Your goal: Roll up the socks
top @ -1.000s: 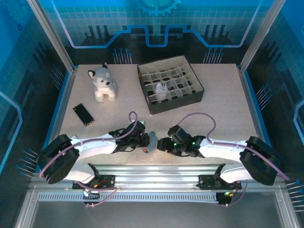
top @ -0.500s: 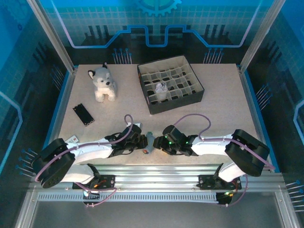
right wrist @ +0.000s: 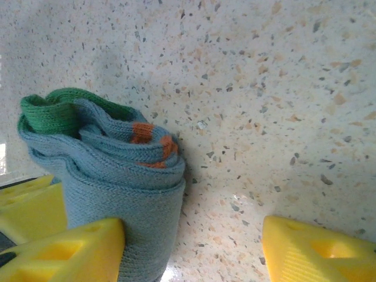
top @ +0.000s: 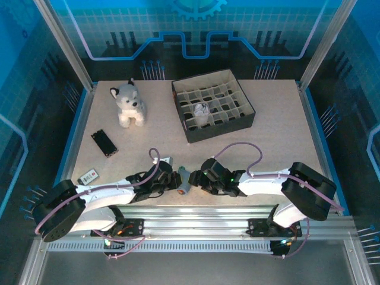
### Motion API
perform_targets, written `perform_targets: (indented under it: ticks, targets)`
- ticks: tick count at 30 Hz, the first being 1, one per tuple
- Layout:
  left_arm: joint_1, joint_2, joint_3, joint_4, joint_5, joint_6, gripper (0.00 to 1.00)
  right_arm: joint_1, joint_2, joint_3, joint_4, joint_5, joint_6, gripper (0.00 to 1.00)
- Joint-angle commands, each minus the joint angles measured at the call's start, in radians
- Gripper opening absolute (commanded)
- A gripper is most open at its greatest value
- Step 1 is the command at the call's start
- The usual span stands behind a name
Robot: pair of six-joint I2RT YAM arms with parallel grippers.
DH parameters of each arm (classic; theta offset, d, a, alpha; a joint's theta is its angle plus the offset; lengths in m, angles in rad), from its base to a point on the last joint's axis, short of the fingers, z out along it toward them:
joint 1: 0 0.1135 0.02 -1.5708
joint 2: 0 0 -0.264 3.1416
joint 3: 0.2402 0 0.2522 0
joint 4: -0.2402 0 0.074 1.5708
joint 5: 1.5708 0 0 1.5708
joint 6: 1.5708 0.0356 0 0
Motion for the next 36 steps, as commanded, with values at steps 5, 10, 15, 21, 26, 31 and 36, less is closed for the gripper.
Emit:
perform_targets:
  ticks: [5, 10, 15, 21, 26, 31, 36]
  targets:
    - [-0.024, 0.021, -0.047, -0.004, 0.023, -0.042, 0.0, 0.026, -0.015, -0.01, 0.143, -0.009, 0.017, 0.5]
    - [-0.027, 0.012, -0.049, -0.009, 0.024, -0.04, 0.0, 0.026, -0.041, -0.007, 0.119, 0.009, 0.008, 0.61]
    - [-0.028, -0.002, -0.063, 0.008, 0.031, -0.049, 0.0, 0.025, -0.014, 0.011, 0.064, -0.006, 0.011, 0.62]
    - [-0.028, -0.025, -0.08, 0.01, 0.035, -0.065, 0.0, 0.032, -0.026, 0.0, 0.033, 0.026, 0.05, 0.61]
    - [-0.029, -0.04, -0.088, 0.013, 0.034, -0.07, 0.0, 0.037, -0.02, 0.001, 0.022, 0.025, 0.07, 0.64]
    - [-0.034, -0.042, -0.097, 0.033, 0.028, -0.083, 0.0, 0.057, 0.015, 0.012, 0.032, 0.034, 0.109, 0.65]
    - [-0.042, -0.035, -0.109, 0.069, 0.026, -0.109, 0.0, 0.087, 0.052, 0.018, 0.07, 0.054, 0.153, 0.65]
